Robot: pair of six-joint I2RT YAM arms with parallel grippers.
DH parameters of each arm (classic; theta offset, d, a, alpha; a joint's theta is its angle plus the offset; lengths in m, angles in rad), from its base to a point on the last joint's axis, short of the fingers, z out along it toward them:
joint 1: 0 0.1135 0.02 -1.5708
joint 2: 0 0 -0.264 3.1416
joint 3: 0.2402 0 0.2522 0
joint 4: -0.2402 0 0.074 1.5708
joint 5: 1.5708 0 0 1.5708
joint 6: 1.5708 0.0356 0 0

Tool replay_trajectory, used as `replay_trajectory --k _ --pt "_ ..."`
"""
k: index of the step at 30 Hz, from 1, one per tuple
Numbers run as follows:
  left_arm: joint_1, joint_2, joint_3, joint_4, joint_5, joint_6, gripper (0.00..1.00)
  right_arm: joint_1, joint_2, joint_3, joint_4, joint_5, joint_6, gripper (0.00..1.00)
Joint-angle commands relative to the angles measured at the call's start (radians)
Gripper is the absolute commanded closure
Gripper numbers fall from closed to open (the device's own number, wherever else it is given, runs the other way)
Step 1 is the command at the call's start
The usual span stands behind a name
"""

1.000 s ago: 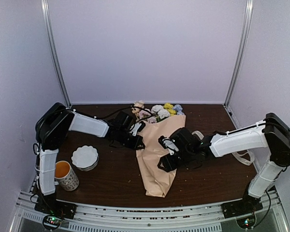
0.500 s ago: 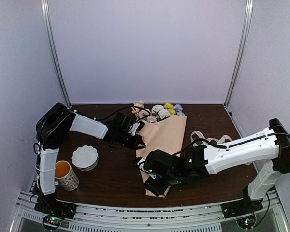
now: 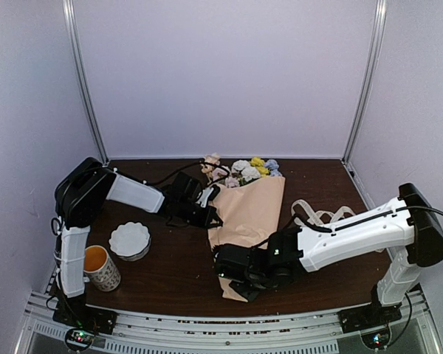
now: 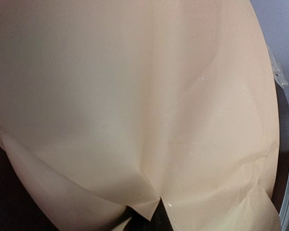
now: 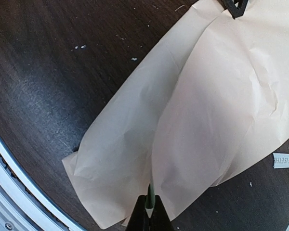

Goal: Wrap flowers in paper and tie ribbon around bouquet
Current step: Adjust the folded wrapping paper at the center of the board.

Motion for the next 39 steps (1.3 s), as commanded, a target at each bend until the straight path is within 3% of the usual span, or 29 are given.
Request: replay_trajectory --k 1,8,12,19,23,26,30,35,39 --pt "0.004 0.037 -0.020 -0.052 -0.041 0.025 1.00 0.029 -0.017 -0.003 -0.010 0.011 -0.019 1.00" --pt "0.004 0.055 -0.034 -0.039 -0.048 0.015 1.00 0.142 0.011 0.002 0.010 -0.044 -0.200 1.00" --pt "0.005 0.056 -0.035 -0.036 -0.048 0.014 1.00 0.146 0.087 0.004 0.024 -0.123 -0.250 1.00" --pt "0.011 0.054 -0.043 -0.040 -0.051 0.020 1.00 0.146 0.112 -0.028 0.071 -0.216 -0.251 0.69" --pt "0.014 0.054 -0.045 -0.038 -0.049 0.021 1.00 0.146 0.062 -0.037 0.094 -0.276 -0.239 0.64" --pt "0.015 0.053 -0.042 -0.043 -0.047 0.023 1.00 0.138 -0.073 -0.084 0.182 -0.323 -0.232 0.63" --pt "0.015 0.052 -0.038 -0.052 -0.044 0.026 1.00 -0.007 -0.294 -0.208 0.279 -0.324 -0.127 0.64" --pt "0.015 0.045 -0.039 -0.049 -0.039 0.028 1.00 -0.367 -0.453 -0.363 0.166 -0.252 0.047 0.64" --pt "0.015 0.040 -0.041 -0.056 -0.042 0.037 1.00 -0.639 -0.499 -0.413 0.117 -0.229 0.001 0.61"
